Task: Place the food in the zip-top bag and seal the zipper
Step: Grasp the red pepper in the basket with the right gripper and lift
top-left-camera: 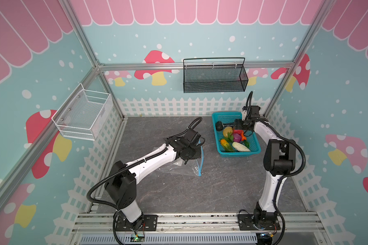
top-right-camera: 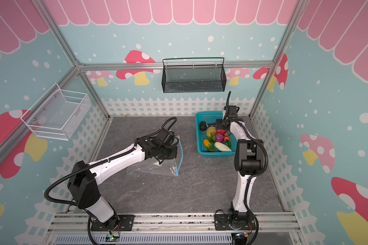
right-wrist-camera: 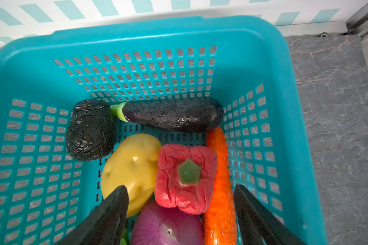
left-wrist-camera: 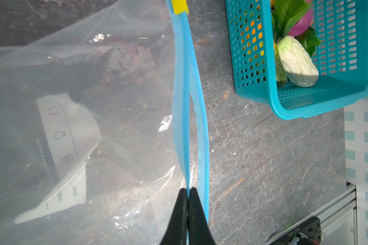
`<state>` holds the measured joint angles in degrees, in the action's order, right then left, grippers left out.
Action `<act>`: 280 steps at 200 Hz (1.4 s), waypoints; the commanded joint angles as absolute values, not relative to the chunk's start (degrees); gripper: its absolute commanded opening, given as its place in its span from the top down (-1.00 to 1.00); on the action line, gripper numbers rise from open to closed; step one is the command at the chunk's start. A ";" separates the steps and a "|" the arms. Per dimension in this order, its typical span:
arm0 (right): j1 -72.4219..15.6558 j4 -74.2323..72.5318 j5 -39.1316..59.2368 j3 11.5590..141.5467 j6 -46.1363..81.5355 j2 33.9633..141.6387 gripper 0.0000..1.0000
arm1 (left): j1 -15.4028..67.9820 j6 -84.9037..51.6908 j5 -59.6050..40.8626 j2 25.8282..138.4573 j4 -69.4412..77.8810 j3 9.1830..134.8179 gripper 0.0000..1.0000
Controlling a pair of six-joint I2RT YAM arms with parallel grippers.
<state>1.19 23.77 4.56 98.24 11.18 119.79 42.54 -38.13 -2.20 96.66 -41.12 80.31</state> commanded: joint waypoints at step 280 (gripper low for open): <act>1.31 26.20 9.63 98.56 11.91 116.98 0.24 | 42.28 -38.70 -2.37 96.04 -41.43 80.99 1.00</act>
<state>1.19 25.69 9.02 100.03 11.88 121.32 42.46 -38.20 -2.22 96.66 -41.12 80.40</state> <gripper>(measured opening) 0.503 0.050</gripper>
